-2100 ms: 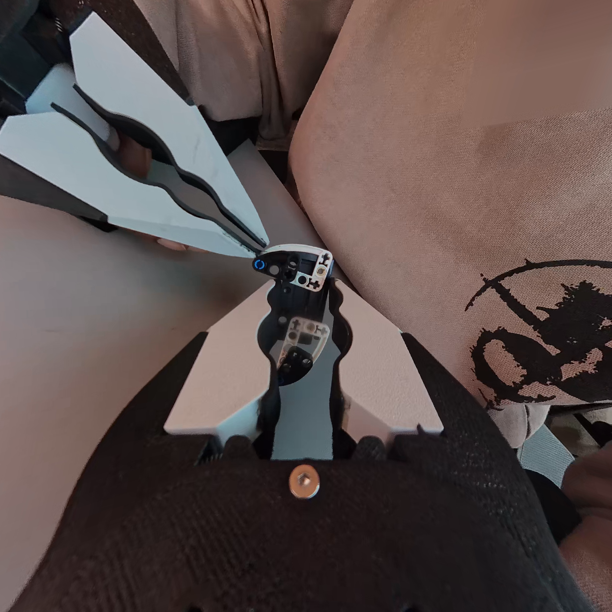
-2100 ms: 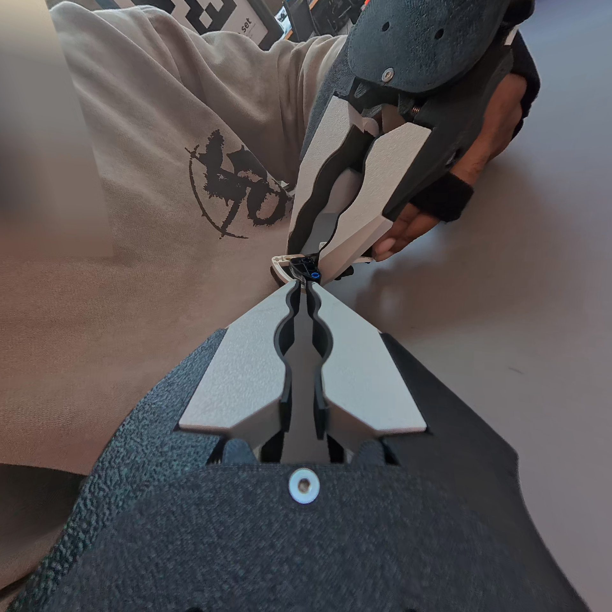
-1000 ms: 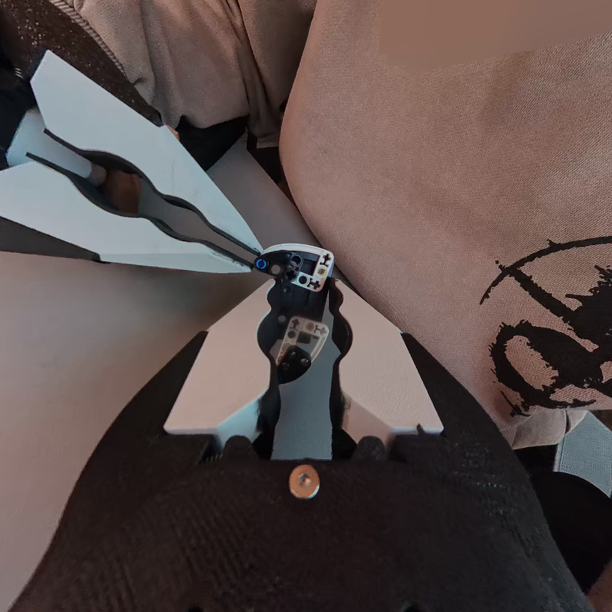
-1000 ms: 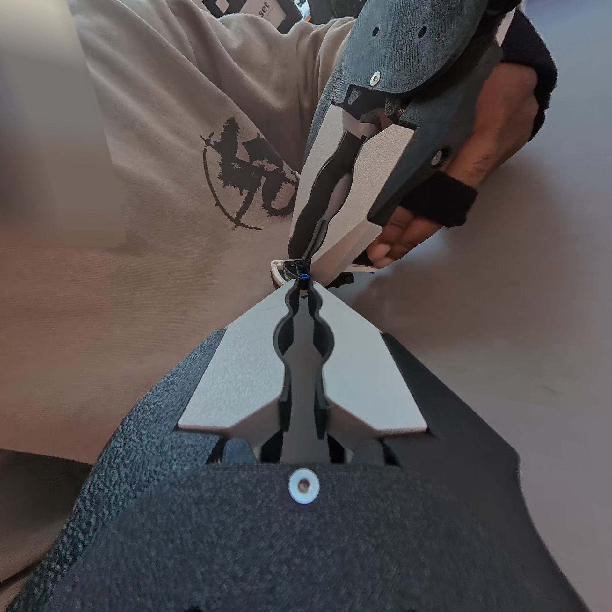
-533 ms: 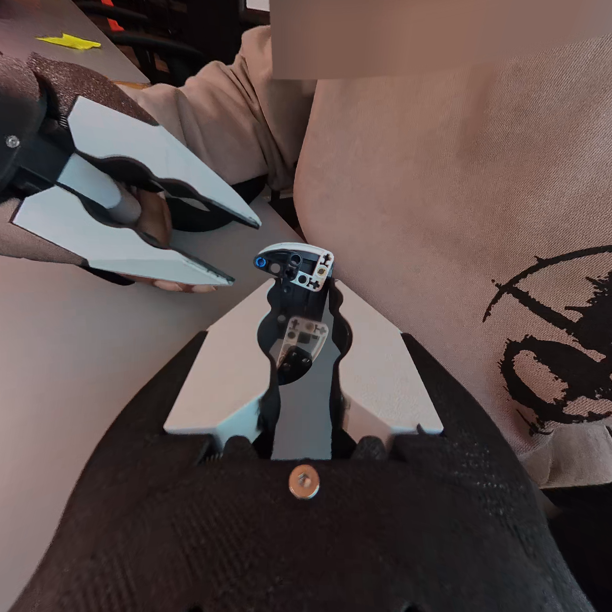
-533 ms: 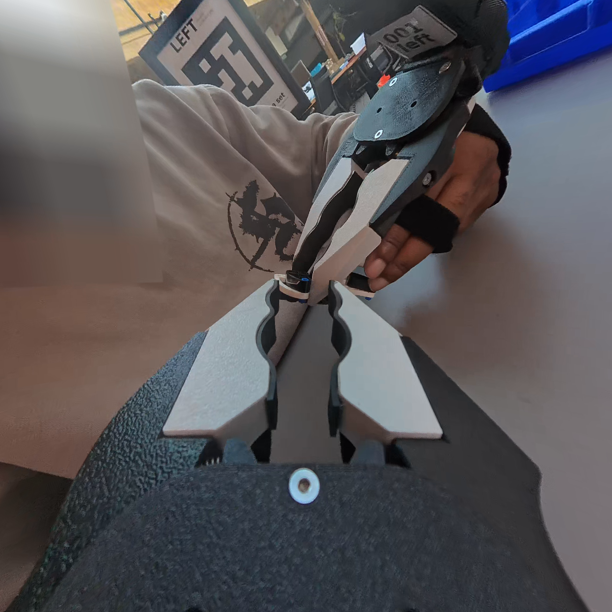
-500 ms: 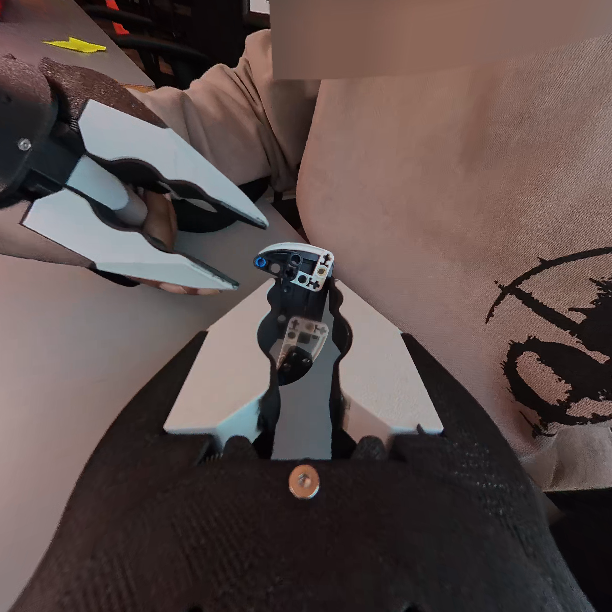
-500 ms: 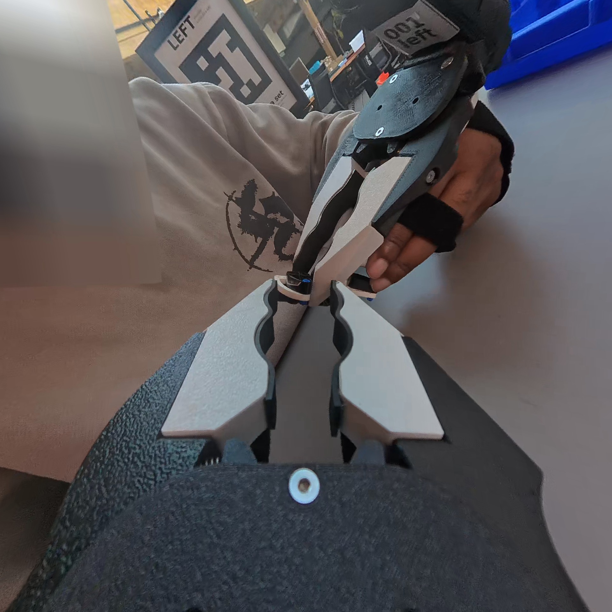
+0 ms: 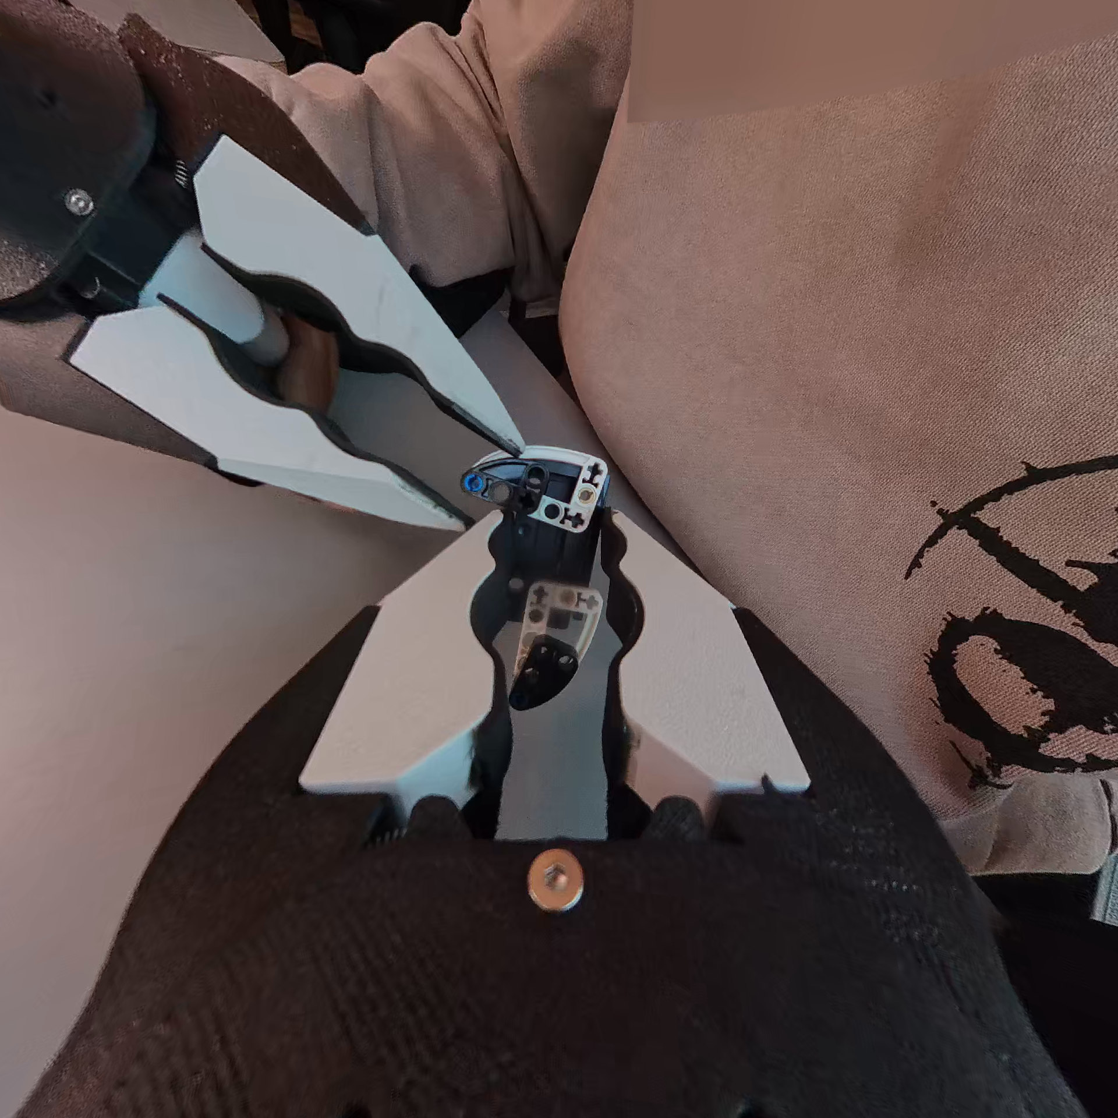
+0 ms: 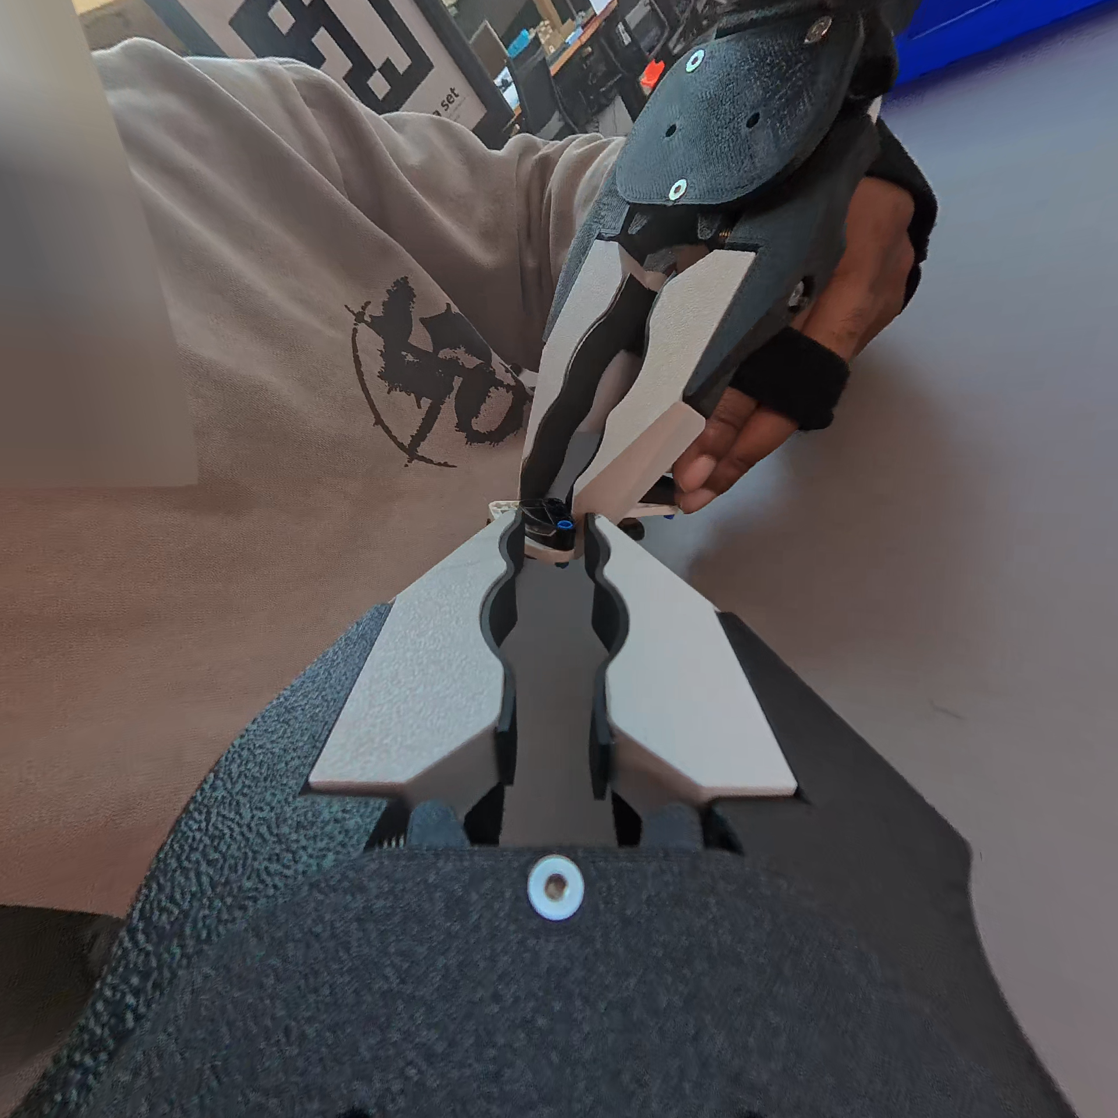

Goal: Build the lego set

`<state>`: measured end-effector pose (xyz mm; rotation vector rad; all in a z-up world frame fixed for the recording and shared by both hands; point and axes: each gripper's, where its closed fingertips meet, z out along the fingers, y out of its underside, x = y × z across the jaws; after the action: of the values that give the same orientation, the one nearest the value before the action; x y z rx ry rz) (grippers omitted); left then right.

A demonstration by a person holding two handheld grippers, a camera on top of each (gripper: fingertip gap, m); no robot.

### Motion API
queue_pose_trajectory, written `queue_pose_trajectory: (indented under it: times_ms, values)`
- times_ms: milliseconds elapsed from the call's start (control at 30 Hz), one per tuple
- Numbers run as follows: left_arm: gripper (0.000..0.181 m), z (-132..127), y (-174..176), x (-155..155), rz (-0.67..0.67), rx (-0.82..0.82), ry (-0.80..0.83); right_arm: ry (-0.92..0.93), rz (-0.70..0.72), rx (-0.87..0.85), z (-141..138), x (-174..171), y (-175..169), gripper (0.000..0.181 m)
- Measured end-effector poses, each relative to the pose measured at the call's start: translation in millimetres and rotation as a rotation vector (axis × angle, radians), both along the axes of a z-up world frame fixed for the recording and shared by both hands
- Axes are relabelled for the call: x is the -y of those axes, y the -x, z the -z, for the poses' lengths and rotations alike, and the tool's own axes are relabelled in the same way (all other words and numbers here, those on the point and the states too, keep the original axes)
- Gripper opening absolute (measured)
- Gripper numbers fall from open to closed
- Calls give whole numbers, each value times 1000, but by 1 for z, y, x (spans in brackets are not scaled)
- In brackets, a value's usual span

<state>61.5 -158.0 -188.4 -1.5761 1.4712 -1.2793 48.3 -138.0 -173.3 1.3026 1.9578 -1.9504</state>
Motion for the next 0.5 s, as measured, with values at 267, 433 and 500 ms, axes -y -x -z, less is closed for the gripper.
queue_pose_trajectory:
  times_ms: [267, 433, 500]
  values:
    - [26, -7, 7, -12, -59, 47, 11, 22, 24, -44, -10, -10, 0, 11]
    - [26, -27, 21, -31, -158, 158, 34, 59, 113, -138, -28, -28, 4, 9]
    - [26, -32, 23, -34, -172, 183, 36, 62, 129, -173, -33, -30, 5, 9]
